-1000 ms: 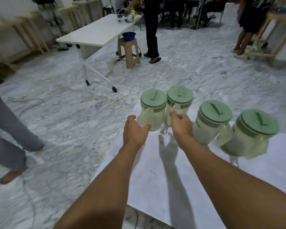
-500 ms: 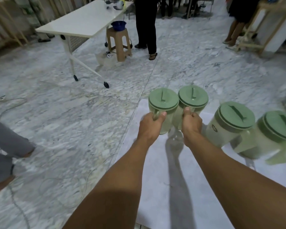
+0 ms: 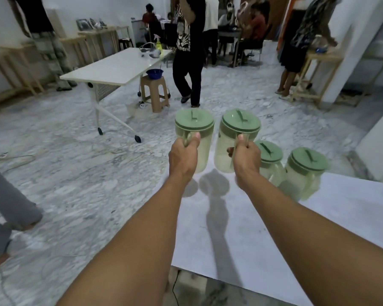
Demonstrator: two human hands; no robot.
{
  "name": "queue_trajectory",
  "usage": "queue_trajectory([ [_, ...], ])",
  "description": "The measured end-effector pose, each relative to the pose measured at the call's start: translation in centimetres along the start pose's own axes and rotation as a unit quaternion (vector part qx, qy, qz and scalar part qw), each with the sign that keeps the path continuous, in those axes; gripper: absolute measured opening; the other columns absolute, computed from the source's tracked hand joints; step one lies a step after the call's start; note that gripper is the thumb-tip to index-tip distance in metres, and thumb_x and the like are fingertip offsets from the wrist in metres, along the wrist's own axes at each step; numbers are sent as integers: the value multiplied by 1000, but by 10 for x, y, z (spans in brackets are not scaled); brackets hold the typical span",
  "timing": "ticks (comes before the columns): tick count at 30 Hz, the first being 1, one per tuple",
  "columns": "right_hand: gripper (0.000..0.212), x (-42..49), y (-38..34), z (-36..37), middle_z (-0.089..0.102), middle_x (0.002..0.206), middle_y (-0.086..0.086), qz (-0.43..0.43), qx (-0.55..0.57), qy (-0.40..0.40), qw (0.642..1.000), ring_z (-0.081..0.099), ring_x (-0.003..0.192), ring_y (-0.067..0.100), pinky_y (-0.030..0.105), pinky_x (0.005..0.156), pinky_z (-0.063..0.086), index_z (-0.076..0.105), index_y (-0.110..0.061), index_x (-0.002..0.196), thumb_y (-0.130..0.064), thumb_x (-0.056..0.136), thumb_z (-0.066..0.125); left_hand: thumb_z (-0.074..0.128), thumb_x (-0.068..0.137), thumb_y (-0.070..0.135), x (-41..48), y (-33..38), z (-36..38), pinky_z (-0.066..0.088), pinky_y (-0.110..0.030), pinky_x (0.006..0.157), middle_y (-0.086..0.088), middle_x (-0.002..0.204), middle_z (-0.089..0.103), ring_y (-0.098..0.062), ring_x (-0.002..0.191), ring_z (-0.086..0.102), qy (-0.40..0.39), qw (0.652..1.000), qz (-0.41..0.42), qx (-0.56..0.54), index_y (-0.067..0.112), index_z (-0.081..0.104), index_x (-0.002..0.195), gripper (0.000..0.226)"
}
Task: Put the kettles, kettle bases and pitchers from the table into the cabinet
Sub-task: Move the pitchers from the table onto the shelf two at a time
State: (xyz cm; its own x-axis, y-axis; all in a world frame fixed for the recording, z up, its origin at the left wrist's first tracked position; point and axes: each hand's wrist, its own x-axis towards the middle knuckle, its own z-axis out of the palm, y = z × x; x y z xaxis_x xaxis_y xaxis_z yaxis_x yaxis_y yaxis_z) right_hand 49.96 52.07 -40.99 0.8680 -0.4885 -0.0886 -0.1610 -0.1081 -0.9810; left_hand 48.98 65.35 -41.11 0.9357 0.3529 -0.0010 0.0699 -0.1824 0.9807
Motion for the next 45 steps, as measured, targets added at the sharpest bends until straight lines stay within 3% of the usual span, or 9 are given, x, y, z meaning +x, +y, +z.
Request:
queue_trajectory([
  [3, 48, -43, -17, -48, 71, 92, 8, -28, 0, -3, 1000, 63, 81, 22, 31, 73, 41, 60, -6, 115, -43, 104, 32, 43, 91, 59, -58, 27, -5, 42, -34, 70, -5, 89, 64, -24, 81, 57, 9, 1000, 18, -18, 6, 64, 104, 59],
  [6, 53, -84, -29, -103, 70, 87, 9, -46, -8, 5, 999, 58, 69, 17, 29, 61, 37, 62, -1, 108, -44, 104, 31, 39, 96, 54, -118, 52, -2, 40, -35, 70, -4, 85, 61, -24, 79, 55, 6, 999, 31, -24, 4, 64, 102, 56],
  [12, 62, -126, -65, -207, 70, 106, 19, -66, 20, 87, 994, 64, 100, 37, 47, 90, 51, 65, -7, 108, -57, 94, 31, 39, 98, 54, -210, 118, 24, 51, -37, 73, -8, 91, 66, -22, 77, 62, -52, 994, 66, -70, 6, 57, 107, 52],
  [22, 58, -196, -108, -389, 70, 107, 18, -83, 32, 320, 943, 64, 100, 36, 43, 90, 50, 65, -5, 107, -51, 99, 31, 36, 91, 49, -342, 218, 121, 44, -38, 67, -4, 65, 58, -24, 64, 53, -243, 949, 142, -142, 15, 53, 69, 44],
  [27, 56, -256, -106, -483, 62, 125, 21, -71, 3, 443, 894, 58, 114, 37, 39, 93, 43, 61, -1, 120, -45, 102, 30, 35, 87, 46, -428, 234, 173, 40, -37, 64, -3, 65, 55, -23, 65, 51, -372, 898, 148, -182, 20, 48, 69, 34],
  [32, 55, -333, -102, -581, 61, 127, 20, -35, -22, 597, 801, 57, 115, 37, 38, 87, 41, 57, -2, 122, -45, 103, 29, 40, 88, 43, -550, 254, 207, 40, -36, 65, -4, 62, 57, -24, 62, 52, -504, 826, 124, -217, 18, 54, 66, 36],
  [38, 51, -413, -91, -681, 65, 118, 14, -21, -28, 713, 700, 54, 91, 29, 34, 75, 35, 57, -5, 116, -45, 104, 27, 36, 98, 38, -691, 279, 232, 44, -38, 71, -6, 69, 62, -25, 73, 59, -627, 741, 113, -213, 17, 58, 69, 43],
  [42, 51, -442, -74, -748, 63, 122, 15, -8, -35, 740, 672, 58, 105, 33, 34, 77, 34, 57, -4, 119, -43, 105, 27, 32, 105, 31, -766, 283, 252, 44, -28, 63, -10, 91, 64, -21, 82, 58, -689, 684, 136, -196, 14, 61, 85, 39],
  [45, 51, -440, -61, -801, 62, 124, 16, -4, -39, 746, 665, 57, 112, 34, 34, 79, 33, 57, -3, 121, -42, 105, 28, 33, 105, 31, -805, 286, 286, 44, -26, 62, -12, 98, 68, -20, 84, 61, -703, 671, 140, -191, 6, 64, 108, 40],
])
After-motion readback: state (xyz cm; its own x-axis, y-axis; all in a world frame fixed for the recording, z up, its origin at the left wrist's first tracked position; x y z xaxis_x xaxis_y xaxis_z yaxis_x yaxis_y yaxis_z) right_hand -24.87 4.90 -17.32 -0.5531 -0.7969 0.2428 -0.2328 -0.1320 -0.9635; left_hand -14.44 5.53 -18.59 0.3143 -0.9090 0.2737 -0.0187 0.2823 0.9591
